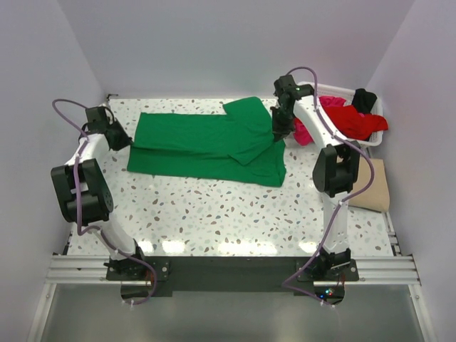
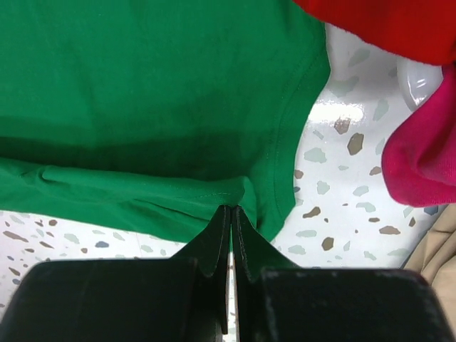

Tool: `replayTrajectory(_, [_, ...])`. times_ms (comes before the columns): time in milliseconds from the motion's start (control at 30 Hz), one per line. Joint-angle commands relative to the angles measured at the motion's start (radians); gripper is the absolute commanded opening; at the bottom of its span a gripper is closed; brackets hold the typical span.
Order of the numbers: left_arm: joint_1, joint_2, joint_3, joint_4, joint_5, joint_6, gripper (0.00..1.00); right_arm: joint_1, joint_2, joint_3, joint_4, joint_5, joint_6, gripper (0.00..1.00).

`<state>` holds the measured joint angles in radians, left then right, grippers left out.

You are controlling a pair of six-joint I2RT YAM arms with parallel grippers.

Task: Fold and stack the t-shirts
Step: Fold the tshirt

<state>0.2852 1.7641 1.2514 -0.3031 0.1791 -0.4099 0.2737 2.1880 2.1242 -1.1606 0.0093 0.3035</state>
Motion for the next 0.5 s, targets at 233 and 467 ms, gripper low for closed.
replayTrajectory(233, [-0.040,0.069,0.129,0.032,0.016,-0.009,0.53,-0.010,0.121,0.250,-0.027,-0.048,-0.029,0.51])
replayTrajectory(467, [-0.162,0.025,0.043,0.077,0.025,-0.058,0.57,0.004,-0.026,0.015,0.142,-0.192,-0.007,0.53])
